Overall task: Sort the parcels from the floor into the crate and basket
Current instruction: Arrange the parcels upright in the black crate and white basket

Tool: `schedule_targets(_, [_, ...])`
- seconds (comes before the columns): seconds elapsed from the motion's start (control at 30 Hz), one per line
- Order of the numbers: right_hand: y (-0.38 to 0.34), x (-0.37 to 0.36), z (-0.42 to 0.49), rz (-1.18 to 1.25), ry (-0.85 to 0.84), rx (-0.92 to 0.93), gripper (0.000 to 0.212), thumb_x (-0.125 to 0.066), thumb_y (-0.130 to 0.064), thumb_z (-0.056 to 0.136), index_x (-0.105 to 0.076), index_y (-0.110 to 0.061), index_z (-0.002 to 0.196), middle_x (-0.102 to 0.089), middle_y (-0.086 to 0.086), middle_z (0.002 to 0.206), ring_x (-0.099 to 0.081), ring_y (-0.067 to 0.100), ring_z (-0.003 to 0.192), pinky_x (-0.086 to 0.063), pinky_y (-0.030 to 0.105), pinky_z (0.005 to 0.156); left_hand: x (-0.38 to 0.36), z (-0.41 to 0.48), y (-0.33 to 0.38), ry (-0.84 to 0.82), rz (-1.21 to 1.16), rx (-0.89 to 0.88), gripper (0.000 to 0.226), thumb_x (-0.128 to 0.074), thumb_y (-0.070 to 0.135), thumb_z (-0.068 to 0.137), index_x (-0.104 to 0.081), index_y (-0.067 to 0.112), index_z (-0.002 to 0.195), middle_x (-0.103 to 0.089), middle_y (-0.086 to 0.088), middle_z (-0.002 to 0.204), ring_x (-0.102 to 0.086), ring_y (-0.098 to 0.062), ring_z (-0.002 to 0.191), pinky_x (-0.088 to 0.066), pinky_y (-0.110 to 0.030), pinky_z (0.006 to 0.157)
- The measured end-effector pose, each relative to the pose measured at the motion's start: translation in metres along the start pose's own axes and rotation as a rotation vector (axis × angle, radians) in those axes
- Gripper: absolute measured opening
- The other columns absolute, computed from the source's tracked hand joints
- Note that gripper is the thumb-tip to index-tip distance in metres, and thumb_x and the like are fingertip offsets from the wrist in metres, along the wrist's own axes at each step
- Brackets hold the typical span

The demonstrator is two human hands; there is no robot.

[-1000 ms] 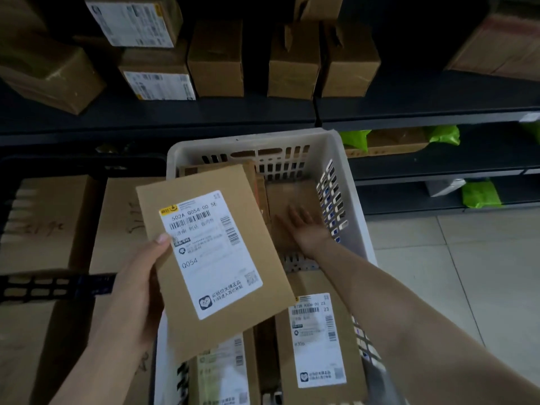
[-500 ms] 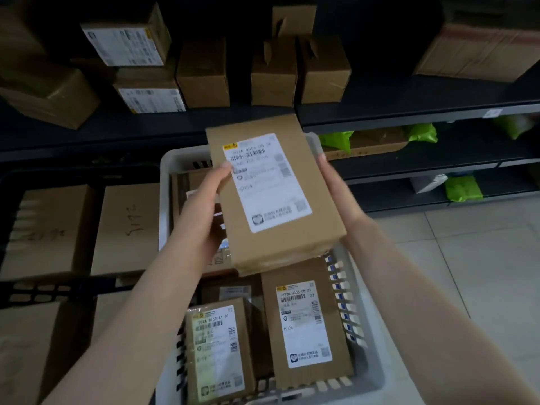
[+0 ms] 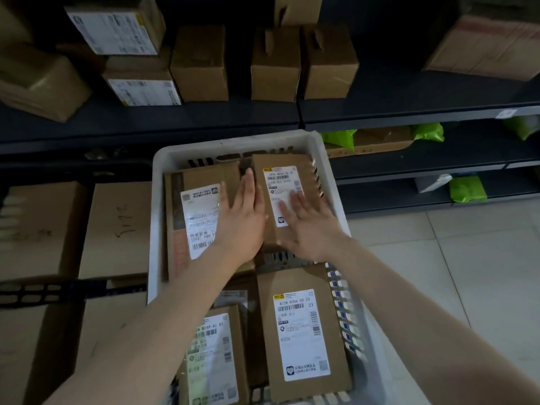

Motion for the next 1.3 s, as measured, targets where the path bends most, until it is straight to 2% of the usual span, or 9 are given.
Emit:
schedule_targets(0.1, [0.002, -0.003, 0.011, -0.028, -0.071, 0.022, 0.081, -0.020, -0.068, 0.091, 0.020, -0.027, 0.149, 0.023, 0.010, 0.157, 0.018, 0.026, 0.146, 0.012, 0.052, 0.114, -0.006, 0.001, -0.011, -0.062, -0.024, 0.033, 0.063, -0.018, 0.047, 0.100, 0.004, 0.017, 0.150, 0.024, -0.018, 0.153, 0.025, -0.032, 0.141, 0.014, -0.056, 0.112])
schedule_targets(0.23, [0.005, -0.001, 0.005, -0.206, 0.081, 0.123, 0.071, -0.015, -0.058, 0.097, 0.010, -0.020, 0.151, 0.010, 0.013, 0.160, 0.010, 0.028, 0.148, 0.008, 0.057, 0.116, -0.008, -0.008, -0.031, -0.055, -0.194, 0.113, 0.062, -0.016, 0.047, 0.099, 0.005, 0.022, 0.151, 0.018, -0.016, 0.157, 0.018, -0.030, 0.144, 0.012, -0.050, 0.114])
schedule_targets(0.37, [-0.011, -0.023, -0.018, -0.003, 0.031, 0.098, 0.082, -0.042, -0.045, 0.096, 0.019, -0.032, 0.149, 0.023, 0.014, 0.157, 0.017, 0.033, 0.146, 0.002, 0.059, 0.116, -0.015, -0.056, -0.033, -0.024, -0.329, 0.127, 0.068, -0.021, 0.050, 0.098, 0.012, 0.021, 0.150, 0.026, -0.010, 0.153, 0.022, -0.025, 0.142, 0.012, -0.043, 0.116])
schedule_targets(0.5, [-0.017, -0.011, -0.002, -0.029, 0.053, 0.101, 0.103, -0.062, -0.035, 0.088, 0.025, -0.045, 0.143, 0.043, 0.014, 0.146, 0.034, 0.037, 0.136, 0.000, 0.064, 0.112, -0.045, -0.113, -0.012, 0.047, -0.198, 0.036, 0.067, -0.028, 0.049, 0.094, -0.019, 0.013, 0.150, -0.014, -0.021, 0.156, -0.008, -0.034, 0.145, -0.004, -0.052, 0.118])
schedule_targets(0.6, [-0.026, 0.001, 0.019, -0.071, 0.027, 0.189, 0.108, -0.067, -0.029, 0.083, 0.022, -0.047, 0.143, 0.045, 0.014, 0.144, 0.040, 0.035, 0.131, 0.001, 0.065, 0.113, -0.055, -0.124, -0.006, 0.080, -0.138, 0.029, 0.073, -0.051, 0.042, 0.087, -0.025, 0.014, 0.149, -0.025, -0.021, 0.154, -0.016, -0.033, 0.144, -0.008, -0.055, 0.115])
schedule_targets(0.77, [-0.026, 0.005, 0.025, -0.020, -0.009, 0.144, 0.094, -0.068, -0.011, 0.078, -0.011, -0.039, 0.147, 0.029, 0.013, 0.155, 0.027, 0.039, 0.141, 0.000, 0.064, 0.113, -0.055, -0.131, -0.017, 0.092, -0.116, -0.018, 0.089, -0.069, 0.031, 0.075, -0.021, 0.019, 0.149, -0.030, -0.017, 0.153, -0.024, -0.031, 0.141, -0.021, -0.056, 0.109])
schedule_targets(0.93, [-0.053, 0.009, 0.009, -0.397, 0.062, 0.241, 0.058, -0.066, -0.011, 0.080, -0.044, -0.027, 0.131, 0.005, 0.019, 0.159, 0.016, 0.041, 0.144, 0.002, 0.071, 0.109, -0.055, -0.134, -0.029, 0.085, -0.097, -0.067, 0.091, -0.069, 0.032, 0.075, -0.019, 0.020, 0.150, -0.026, -0.013, 0.155, -0.024, -0.030, 0.142, -0.021, -0.055, 0.109])
schedule_targets(1.1, [-0.070, 0.008, 0.015, -0.740, 0.043, 0.387, 0.051, -0.065, -0.026, 0.086, -0.049, -0.020, 0.134, -0.048, 0.008, 0.141, -0.027, 0.031, 0.140, -0.006, 0.062, 0.113, -0.057, -0.134, -0.033, 0.121, -0.084, -0.104, 0.089, -0.068, 0.030, 0.076, -0.019, 0.021, 0.150, -0.026, -0.012, 0.155, -0.024, -0.029, 0.142, -0.018, -0.053, 0.115])
schedule_targets(1.3, [-0.080, 0.017, 0.016, -0.823, 0.007, 0.425, 0.046, -0.064, -0.026, 0.087, -0.053, -0.016, 0.131, -0.055, 0.006, 0.133, -0.038, 0.028, 0.130, -0.010, 0.056, 0.114, -0.057, -0.135, -0.040, 0.122, -0.085, -0.110, 0.091, -0.072, 0.030, 0.073, -0.023, 0.023, 0.150, -0.029, -0.011, 0.154, -0.026, -0.029, 0.142, -0.019, -0.058, 0.112])
Point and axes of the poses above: each hand's wrist, its own z-axis towards the middle knuckle, its own x-axis out of the back of the hand, y = z × x, the point moved 2 cm from there along z, towards the middle knuckle
